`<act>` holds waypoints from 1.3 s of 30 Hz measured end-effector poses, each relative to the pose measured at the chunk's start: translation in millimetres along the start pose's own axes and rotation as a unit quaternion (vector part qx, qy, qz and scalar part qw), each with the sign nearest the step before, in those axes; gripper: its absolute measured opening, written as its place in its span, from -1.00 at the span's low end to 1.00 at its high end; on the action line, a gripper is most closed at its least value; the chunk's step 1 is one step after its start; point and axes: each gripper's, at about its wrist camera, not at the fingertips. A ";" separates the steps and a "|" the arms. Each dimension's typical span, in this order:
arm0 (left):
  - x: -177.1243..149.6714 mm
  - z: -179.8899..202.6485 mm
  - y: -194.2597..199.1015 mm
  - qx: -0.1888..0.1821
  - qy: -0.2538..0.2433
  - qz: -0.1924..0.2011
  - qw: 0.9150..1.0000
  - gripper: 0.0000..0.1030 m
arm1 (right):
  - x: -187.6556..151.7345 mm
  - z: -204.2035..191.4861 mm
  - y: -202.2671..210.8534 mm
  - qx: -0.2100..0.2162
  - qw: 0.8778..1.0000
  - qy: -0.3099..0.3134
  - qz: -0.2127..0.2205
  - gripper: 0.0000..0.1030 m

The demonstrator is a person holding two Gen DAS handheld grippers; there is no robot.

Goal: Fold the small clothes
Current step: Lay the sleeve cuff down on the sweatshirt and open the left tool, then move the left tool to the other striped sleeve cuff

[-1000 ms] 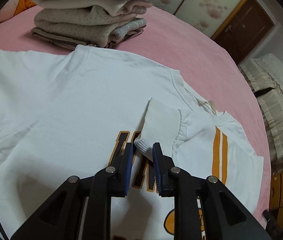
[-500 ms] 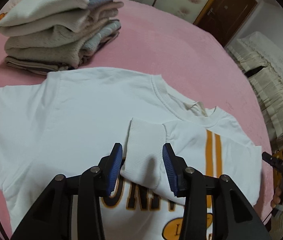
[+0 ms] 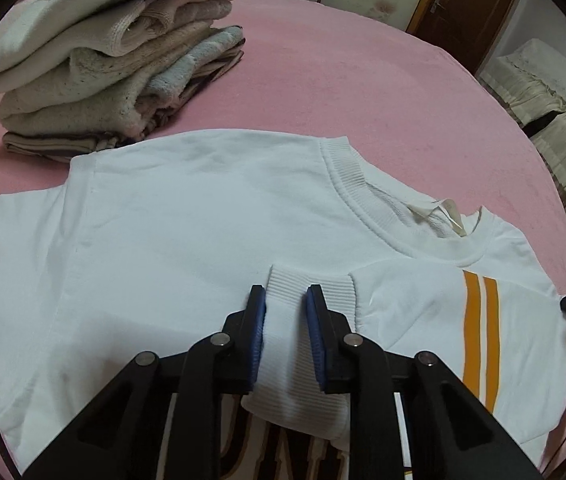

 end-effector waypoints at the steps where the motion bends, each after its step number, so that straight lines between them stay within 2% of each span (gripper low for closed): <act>1: -1.6 0.4 -0.4 0.005 -0.004 0.003 1.000 -0.67 | 0.8 -4.5 0.6 -0.013 1.000 0.022 0.005 -0.88; 7: -6.9 -0.6 2.1 0.013 -0.009 0.015 1.000 -0.65 | -8.2 -6.0 -15.3 -0.040 0.998 0.044 -0.013 -0.85; 11: -8.4 -6.5 7.2 0.005 0.010 0.016 1.000 -0.62 | -3.7 -5.1 -0.9 -0.054 0.998 0.021 -0.005 -0.58; 15: -2.3 -13.8 25.9 0.008 0.030 0.029 0.999 -0.52 | -4.0 -13.5 30.1 -0.065 0.997 0.033 0.017 -0.58; 20: -0.2 -16.8 65.5 0.000 0.034 0.058 0.998 -0.51 | -17.5 -47.3 72.1 -0.050 0.996 0.063 0.049 -0.58; 25: -14.5 -8.9 107.0 -0.011 0.010 0.052 0.999 -0.48 | -49.4 -87.6 103.0 -0.022 0.995 0.086 0.054 -0.58; 26: -17.5 -7.8 115.5 -0.014 0.006 0.052 0.999 -0.43 | -56.8 -95.6 109.0 -0.019 0.995 0.088 0.053 -0.58; 27: -21.3 -4.7 126.1 -0.021 0.000 0.052 0.998 -0.25 | -62.6 -101.0 114.2 -0.016 0.995 0.088 0.054 -0.58; 28: -24.7 -0.8 133.8 -0.025 -0.006 0.051 0.998 0.05 | -70.2 -108.6 122.6 -0.009 0.995 0.085 0.058 -0.58; 30: -31.8 6.4 153.9 -0.031 -0.018 0.059 0.998 0.34 | -78.8 -117.8 134.0 -0.004 0.995 0.080 0.064 -0.58; 35: -47.0 23.0 194.0 -0.033 -0.063 0.080 0.994 0.36 | -95.5 -141.2 163.5 -0.002 0.994 0.068 0.081 -0.58; 39: -54.2 27.5 218.3 -0.045 -0.067 0.080 0.994 0.49 | -102.0 -152.0 186.4 0.002 0.994 0.051 0.092 -0.58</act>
Point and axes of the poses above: each gripper's, at about its wrist camera, not at the fingertips, and y roughly against the way its jaws point, z to its right, x to its top, and after that the axes turned 13 degrees about z, right-handed
